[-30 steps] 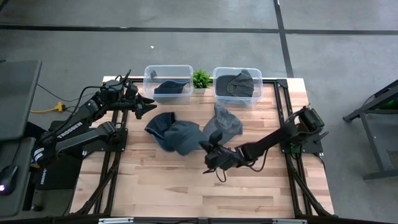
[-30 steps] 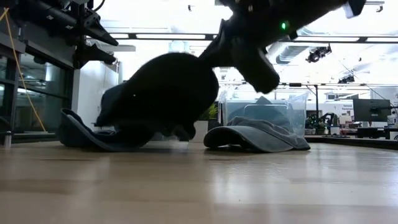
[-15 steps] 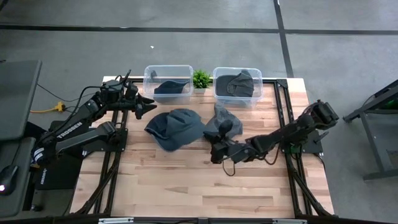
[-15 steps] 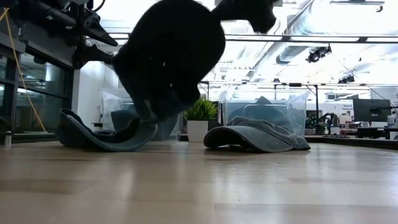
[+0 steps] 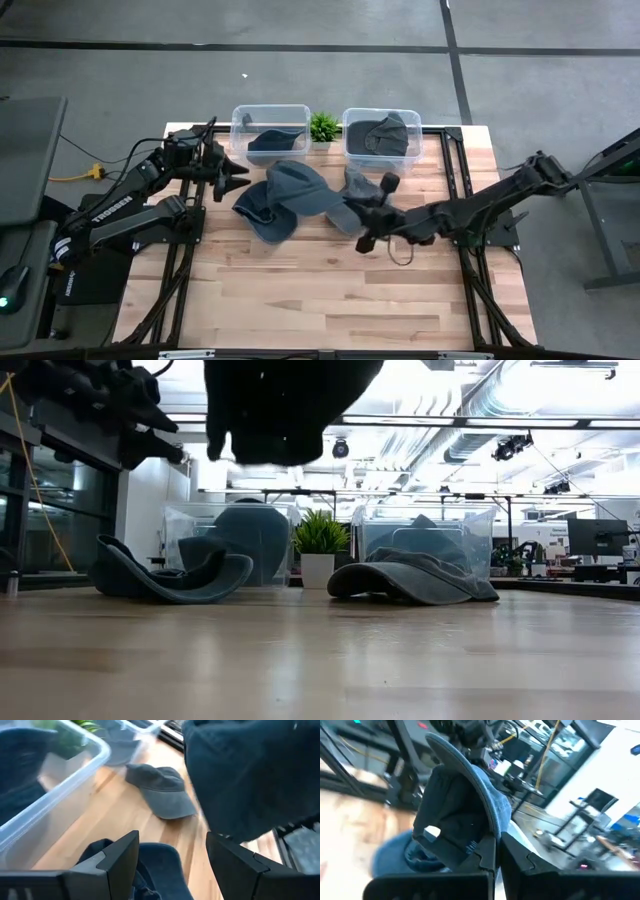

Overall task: Pick & Place hat
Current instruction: Put the bottom blue cap into the left transparent bin

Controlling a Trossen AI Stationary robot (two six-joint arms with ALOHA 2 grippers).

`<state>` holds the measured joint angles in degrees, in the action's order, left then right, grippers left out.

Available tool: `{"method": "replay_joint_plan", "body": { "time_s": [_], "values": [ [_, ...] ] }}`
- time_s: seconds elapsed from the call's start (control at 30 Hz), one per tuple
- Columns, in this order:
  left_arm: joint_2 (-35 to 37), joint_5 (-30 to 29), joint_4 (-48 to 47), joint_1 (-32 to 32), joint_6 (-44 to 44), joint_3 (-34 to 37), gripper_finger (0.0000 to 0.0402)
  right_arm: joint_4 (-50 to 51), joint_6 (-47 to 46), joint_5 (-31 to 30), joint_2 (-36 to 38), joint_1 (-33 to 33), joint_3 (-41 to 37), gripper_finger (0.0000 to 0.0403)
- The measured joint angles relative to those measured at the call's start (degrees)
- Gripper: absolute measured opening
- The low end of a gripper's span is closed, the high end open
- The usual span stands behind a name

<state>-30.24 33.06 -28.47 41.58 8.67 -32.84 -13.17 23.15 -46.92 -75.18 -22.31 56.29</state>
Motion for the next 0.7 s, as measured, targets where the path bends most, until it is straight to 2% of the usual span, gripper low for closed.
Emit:
{"method": "replay_joint_plan", "body": {
  "time_s": [0.13, 0.27, 0.47, 0.57, 0.7],
  "values": [
    [0.0, 5.7, 2.2, 0.0, -4.2, 0.0, 0.0227, 2.8, -4.9, 6.1, 4.5, 0.3, 0.0, 0.0001],
    [-0.3, 11.8, 8.9, 0.0, -5.4, 0.0, 0.0227, 6.4, -8.6, 12.0, 8.0, 1.4, 0.0, 0.0001],
    [-1.0, 20.7, 18.6, -0.5, -5.1, 0.0, 0.0227, 8.9, -11.7, 16.6, 12.0, 3.9, 0.0, 0.0001],
    [-1.3, 21.0, 20.7, -3.0, -5.6, 0.0, 0.0227, 8.7, -12.6, 20.5, 13.5, 5.6, 0.0, 0.0001],
    [-3.9, 17.7, 23.3, -8.1, -8.2, 0.0, 0.0227, 8.5, -14.1, 24.4, 14.8, 7.8, 0.0, 0.0001]
  ]
}}
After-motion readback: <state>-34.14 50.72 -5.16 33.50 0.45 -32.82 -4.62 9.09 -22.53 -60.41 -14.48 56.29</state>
